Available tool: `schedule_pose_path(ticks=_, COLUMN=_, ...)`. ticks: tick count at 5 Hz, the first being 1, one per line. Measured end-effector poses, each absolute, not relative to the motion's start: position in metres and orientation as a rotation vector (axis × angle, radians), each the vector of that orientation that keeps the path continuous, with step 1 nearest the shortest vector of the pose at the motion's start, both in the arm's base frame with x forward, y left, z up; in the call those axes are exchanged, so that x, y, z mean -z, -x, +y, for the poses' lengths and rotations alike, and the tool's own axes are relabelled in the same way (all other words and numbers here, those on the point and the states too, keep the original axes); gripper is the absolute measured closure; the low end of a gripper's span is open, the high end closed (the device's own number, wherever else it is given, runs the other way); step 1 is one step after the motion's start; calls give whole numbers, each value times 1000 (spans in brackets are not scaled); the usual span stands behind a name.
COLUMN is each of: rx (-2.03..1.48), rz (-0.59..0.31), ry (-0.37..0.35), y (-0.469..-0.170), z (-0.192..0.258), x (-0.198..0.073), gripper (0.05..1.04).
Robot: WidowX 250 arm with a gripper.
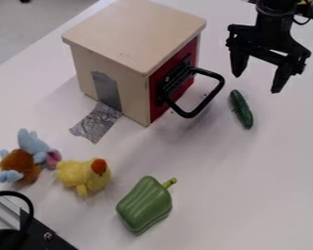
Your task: Put the green object on top of the drawer
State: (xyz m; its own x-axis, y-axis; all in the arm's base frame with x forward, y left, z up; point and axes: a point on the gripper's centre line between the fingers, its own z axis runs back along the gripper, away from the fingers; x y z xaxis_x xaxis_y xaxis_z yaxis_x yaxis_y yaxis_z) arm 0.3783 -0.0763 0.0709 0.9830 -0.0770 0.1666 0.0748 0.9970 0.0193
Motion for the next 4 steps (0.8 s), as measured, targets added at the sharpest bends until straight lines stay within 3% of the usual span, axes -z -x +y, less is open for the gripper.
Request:
schedule_pose_path(ticks=1, rx=74, rz=-131, ry=-17, y=-374, z=-75, x=-58, gripper=85)
schedule_pose_path(ticks=2, rx=66, rz=-129, ry=11, y=-356, z=-76, x=-26, gripper=85)
schedule_pose_path(ticks=3, rx=45, rz=-145, ry=26, y=-357, z=-77, x=-24, gripper=85)
schedule_pose_path(ticks=4, rx=12, rz=-106, ry=50, y=-355, z=-81, x=-19, gripper=85)
